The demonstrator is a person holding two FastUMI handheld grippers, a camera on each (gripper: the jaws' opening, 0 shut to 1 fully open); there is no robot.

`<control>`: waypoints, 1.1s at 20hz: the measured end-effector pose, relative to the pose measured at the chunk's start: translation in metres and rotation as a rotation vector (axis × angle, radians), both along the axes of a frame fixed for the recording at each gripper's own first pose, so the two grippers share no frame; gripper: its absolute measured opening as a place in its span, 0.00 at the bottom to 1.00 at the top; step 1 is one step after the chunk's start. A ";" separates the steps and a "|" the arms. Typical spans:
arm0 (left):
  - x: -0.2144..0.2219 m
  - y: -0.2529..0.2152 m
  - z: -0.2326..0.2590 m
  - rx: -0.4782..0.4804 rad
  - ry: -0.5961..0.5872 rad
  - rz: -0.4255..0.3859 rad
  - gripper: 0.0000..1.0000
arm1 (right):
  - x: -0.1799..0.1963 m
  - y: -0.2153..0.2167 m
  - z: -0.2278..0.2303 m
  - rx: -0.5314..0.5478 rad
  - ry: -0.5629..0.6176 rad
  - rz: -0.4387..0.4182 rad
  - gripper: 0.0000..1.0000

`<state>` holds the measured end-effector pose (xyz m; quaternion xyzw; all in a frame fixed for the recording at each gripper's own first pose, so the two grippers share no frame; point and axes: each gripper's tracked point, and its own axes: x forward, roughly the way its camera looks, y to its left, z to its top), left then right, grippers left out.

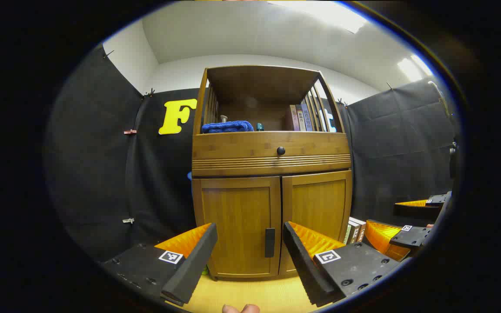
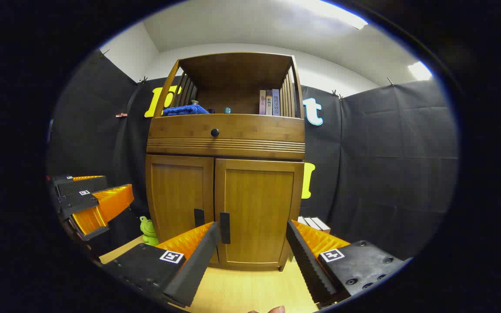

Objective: Open the right door of the double-door shoe cabinet with the right hand, and open the left door with the left hand.

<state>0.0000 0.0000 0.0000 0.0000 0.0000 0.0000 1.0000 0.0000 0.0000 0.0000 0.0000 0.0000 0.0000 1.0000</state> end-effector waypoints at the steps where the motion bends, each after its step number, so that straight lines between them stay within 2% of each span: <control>1: 0.000 0.001 0.000 0.002 -0.006 0.004 0.92 | -0.001 0.000 -0.001 -0.001 0.002 0.000 0.99; 5: 0.002 0.004 -0.002 0.008 -0.011 0.011 0.92 | 0.002 -0.001 -0.004 0.009 0.012 0.000 0.95; 10: 0.003 0.008 -0.008 0.014 0.000 0.011 0.92 | 0.007 -0.003 -0.008 0.016 0.021 -0.011 0.97; 11: 0.004 0.007 -0.009 0.025 -0.002 0.013 0.95 | 0.007 -0.004 -0.008 0.019 0.023 -0.014 0.97; 16: 0.006 0.004 -0.023 0.040 0.015 0.009 0.92 | 0.009 -0.006 -0.008 0.021 0.014 -0.024 0.97; 22: 0.012 0.009 -0.041 0.030 0.048 0.009 0.92 | 0.021 0.009 -0.026 0.015 0.026 0.003 0.96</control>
